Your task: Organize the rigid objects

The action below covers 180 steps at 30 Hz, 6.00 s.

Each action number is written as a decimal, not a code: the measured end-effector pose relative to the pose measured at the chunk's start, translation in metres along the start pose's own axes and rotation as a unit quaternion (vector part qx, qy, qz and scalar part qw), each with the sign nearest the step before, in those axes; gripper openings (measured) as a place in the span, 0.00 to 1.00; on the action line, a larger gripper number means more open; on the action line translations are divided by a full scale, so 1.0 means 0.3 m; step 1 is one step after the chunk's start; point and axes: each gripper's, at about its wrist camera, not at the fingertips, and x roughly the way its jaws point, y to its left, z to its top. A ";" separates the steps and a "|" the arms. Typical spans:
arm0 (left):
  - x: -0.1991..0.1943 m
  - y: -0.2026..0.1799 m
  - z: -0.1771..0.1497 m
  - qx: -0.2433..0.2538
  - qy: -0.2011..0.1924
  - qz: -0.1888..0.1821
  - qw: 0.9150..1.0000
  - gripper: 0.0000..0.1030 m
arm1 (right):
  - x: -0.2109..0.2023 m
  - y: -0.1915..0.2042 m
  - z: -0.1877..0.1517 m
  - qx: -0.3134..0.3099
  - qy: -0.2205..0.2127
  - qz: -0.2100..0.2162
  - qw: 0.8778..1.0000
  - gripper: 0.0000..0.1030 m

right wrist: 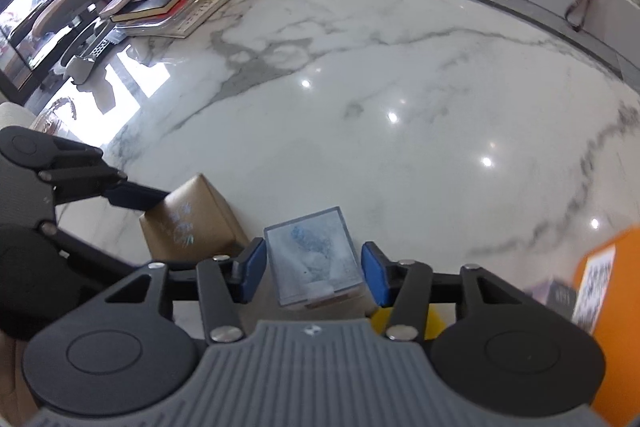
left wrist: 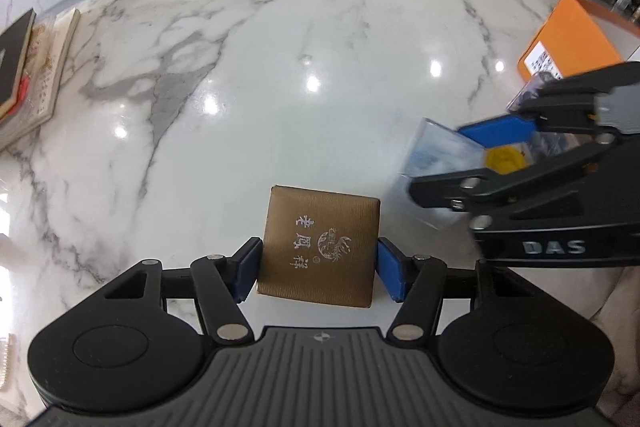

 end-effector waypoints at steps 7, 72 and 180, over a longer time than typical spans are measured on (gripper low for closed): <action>-0.029 0.015 -0.030 -0.079 -0.004 -0.018 0.997 0.67 | -0.133 -0.028 -0.069 0.041 -0.019 -0.003 0.999 0.49; 0.221 -1.029 0.320 0.486 0.173 -0.111 0.850 0.67 | -0.586 -0.799 -0.578 0.304 -0.132 -0.067 0.941 0.48; -0.108 -0.552 0.206 -0.042 -0.097 -0.152 0.983 0.50 | -0.376 -0.798 -0.386 0.343 0.064 0.057 0.935 0.46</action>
